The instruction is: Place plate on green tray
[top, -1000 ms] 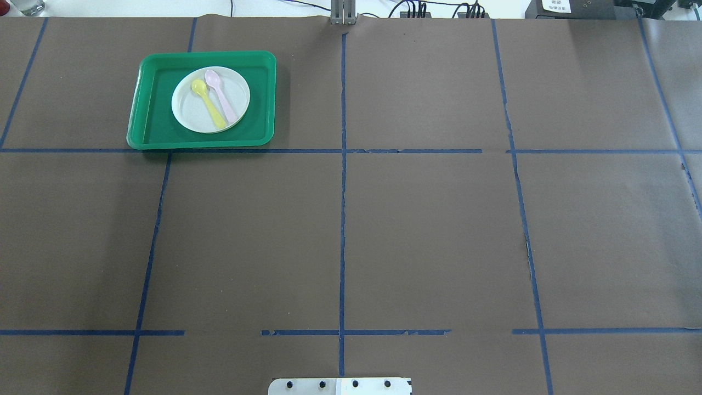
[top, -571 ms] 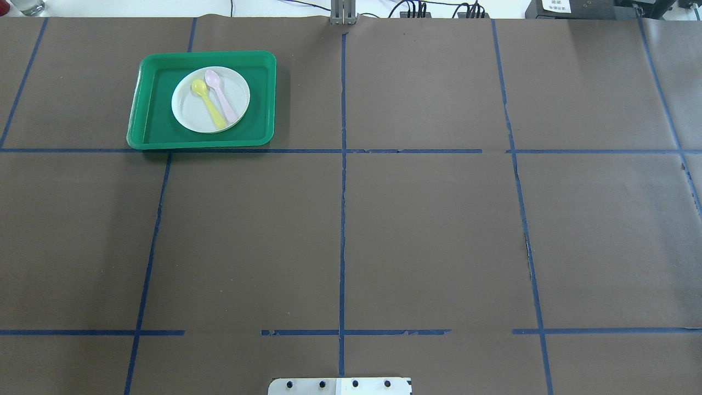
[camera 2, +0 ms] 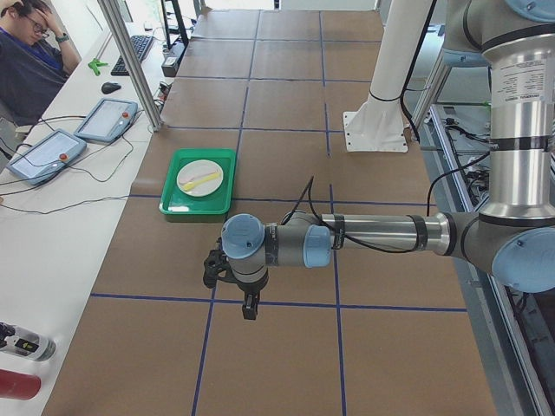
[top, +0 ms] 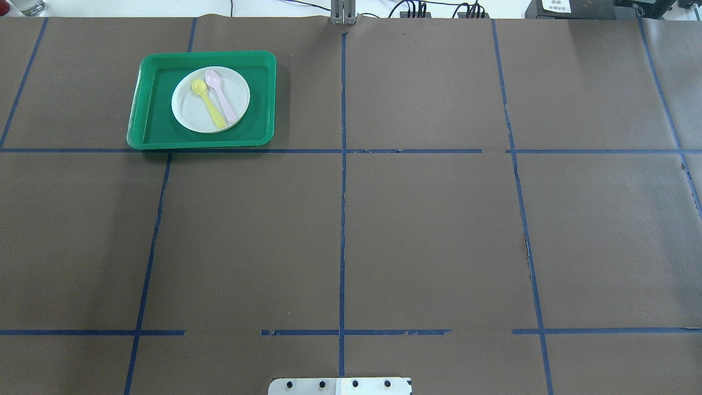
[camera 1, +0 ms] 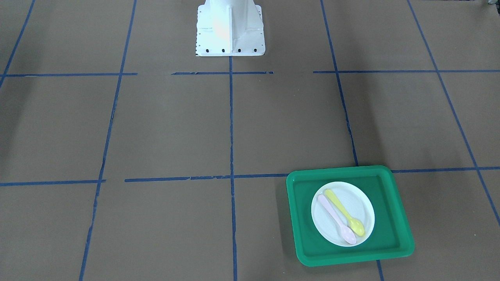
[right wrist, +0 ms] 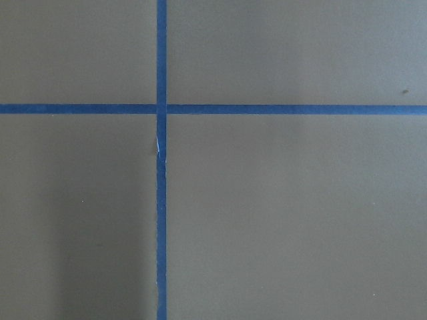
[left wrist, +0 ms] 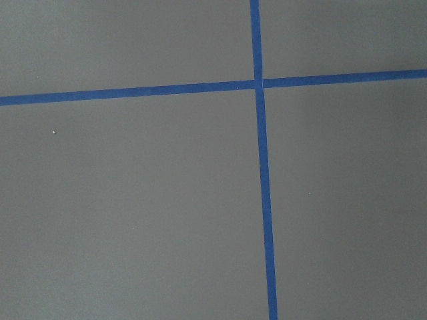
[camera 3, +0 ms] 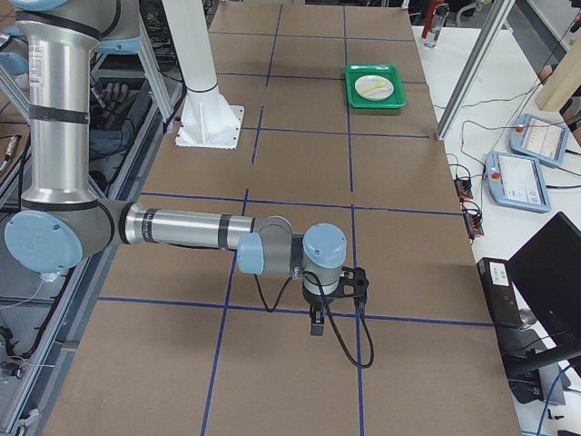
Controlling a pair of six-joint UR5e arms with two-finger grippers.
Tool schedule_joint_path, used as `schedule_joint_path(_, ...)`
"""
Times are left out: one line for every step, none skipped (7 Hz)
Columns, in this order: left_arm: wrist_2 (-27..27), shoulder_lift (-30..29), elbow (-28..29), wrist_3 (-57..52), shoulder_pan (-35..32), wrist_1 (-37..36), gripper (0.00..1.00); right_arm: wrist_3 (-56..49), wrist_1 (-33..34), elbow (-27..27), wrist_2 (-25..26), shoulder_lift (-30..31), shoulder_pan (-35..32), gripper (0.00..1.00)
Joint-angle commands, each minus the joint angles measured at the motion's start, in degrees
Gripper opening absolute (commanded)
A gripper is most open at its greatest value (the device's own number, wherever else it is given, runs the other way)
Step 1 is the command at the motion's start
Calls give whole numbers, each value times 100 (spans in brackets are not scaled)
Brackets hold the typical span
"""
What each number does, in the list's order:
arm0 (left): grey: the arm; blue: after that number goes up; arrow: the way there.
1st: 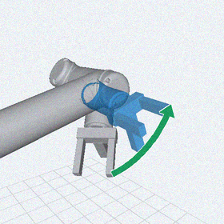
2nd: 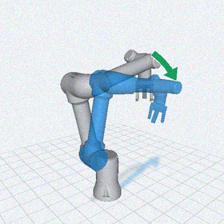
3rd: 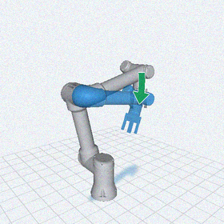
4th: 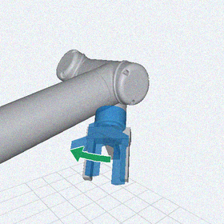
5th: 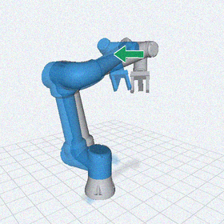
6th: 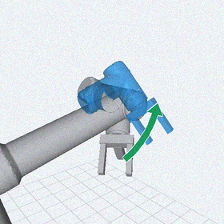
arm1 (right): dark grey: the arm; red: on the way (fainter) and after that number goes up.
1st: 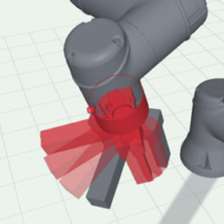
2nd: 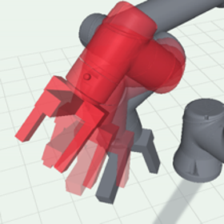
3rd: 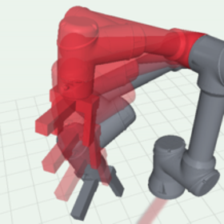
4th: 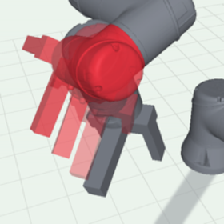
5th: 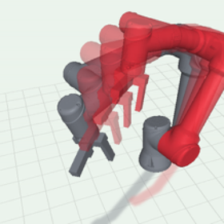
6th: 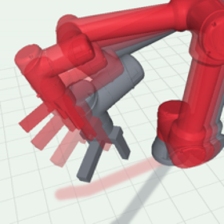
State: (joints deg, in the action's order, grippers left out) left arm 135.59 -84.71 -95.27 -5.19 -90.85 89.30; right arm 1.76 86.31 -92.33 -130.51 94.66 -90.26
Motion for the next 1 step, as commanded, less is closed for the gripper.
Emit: schedule_joint_path(29,-1,-9,0,-11,0,100,0,0,4,0,0,0,100)
